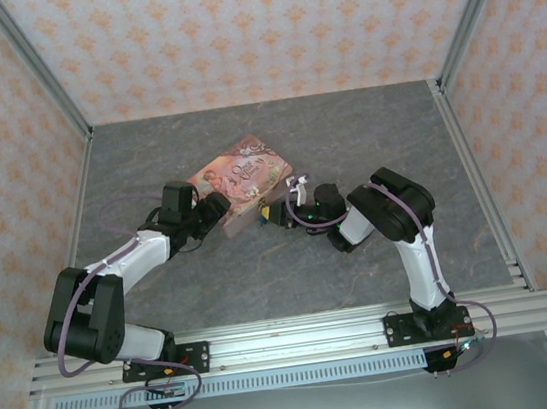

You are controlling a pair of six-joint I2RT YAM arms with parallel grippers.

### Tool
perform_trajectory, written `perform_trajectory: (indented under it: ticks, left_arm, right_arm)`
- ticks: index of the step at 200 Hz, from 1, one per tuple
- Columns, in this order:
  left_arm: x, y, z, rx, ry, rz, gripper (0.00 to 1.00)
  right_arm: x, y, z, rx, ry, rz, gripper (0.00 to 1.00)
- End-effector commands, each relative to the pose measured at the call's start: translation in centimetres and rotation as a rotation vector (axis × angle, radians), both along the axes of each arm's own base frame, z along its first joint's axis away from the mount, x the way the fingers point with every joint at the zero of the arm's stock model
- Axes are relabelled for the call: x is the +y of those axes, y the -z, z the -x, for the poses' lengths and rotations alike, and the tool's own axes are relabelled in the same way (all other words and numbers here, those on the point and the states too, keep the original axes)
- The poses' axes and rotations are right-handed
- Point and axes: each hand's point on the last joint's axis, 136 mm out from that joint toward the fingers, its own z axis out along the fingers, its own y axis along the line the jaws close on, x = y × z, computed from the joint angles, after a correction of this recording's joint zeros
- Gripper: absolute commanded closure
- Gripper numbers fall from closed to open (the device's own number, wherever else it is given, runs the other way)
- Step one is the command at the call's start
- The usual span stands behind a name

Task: Unlock the padlock with the key

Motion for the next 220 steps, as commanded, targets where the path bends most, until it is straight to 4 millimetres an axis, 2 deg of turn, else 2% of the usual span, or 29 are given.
perform_trajectory:
  ticks: [1, 24, 57, 156, 195, 220]
  left_arm:
    - [1.1, 2.5, 2.2, 0.113, -0.022, -0.069, 0.31]
    - [1.1, 2.5, 2.2, 0.110, -0.021, -0.068, 0.31]
    - [1.1, 2.5, 2.2, 0.108, -0.022, -0.069, 0.31]
    - [1.4, 2.7, 2.7, 0.106, -0.028, -0.071, 0.30]
    - [1.3, 2.6, 2.8, 0.100, -0.027, -0.066, 0.29]
    - [1.3, 2.6, 2.8, 0.099, -0.025, -0.067, 0.28]
  right_arm:
    - [0.6, -2.0, -0.1, -0.066, -0.025, -0.038, 0.84]
    - [0.5, -1.8, -0.4, -0.051, -0.008, -0.031, 0.93]
    - [-0.1, -1.9, -1.1, -0.028, 0.049, -0.046, 1.00]
    - [-1.8, -4.8, -3.8, 0.002, 0.222, -0.149, 1.00]
    - [-2.4, -4.5, -4.9, 0.033, 0.267, -0.160, 1.00]
    - [-1.7, -4.6, -4.8, 0.039, 0.226, -0.158, 1.00]
